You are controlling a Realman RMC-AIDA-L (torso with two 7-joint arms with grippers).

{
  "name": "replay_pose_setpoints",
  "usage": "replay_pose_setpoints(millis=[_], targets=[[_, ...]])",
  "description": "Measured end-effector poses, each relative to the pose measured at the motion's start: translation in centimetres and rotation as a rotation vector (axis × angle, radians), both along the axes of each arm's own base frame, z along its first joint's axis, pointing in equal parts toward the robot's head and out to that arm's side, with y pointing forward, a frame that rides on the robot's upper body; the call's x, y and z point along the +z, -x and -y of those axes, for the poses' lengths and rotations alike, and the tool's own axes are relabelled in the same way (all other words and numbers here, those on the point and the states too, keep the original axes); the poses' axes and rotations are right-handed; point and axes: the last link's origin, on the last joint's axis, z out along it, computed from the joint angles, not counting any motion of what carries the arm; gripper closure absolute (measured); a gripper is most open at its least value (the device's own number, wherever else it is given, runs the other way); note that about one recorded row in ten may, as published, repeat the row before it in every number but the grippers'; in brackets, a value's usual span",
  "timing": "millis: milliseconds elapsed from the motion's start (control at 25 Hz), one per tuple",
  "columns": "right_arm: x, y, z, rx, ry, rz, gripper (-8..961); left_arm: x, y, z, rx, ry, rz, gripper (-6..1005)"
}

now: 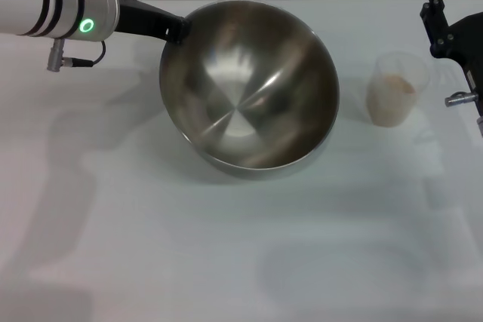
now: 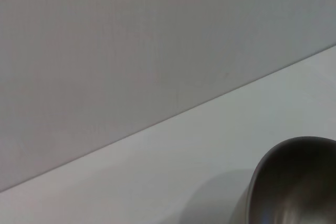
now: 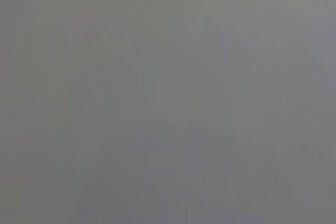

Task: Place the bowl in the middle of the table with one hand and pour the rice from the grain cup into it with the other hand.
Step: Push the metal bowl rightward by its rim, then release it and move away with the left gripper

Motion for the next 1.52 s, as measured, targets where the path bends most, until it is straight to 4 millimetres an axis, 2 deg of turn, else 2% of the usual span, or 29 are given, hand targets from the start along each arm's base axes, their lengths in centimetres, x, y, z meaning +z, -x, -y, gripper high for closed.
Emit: replay_pose_setpoints(millis=[280, 680, 1200, 1520], targets=[[0.0, 0.0, 0.0, 0.001, 0.000, 0.001, 343, -0.6, 0.4, 0.0, 0.001, 0.000, -0.008, 964], [0.0, 0.0, 0.1, 0.003, -0.003, 0.003, 343, -1.4, 1.5, -0.1, 0.008, -0.026, -0.016, 833], [0.0, 0.0, 0.2, 0.004, -0.006, 0.003, 344, 0.4, 2.2, -0.9, 0.013, -0.210, 0.110, 818], [0.2, 0.2, 0.1, 0.017, -0.017, 0.002, 344, 0.4, 2.5, -0.7, -0.056, -0.226, 0.062, 824]])
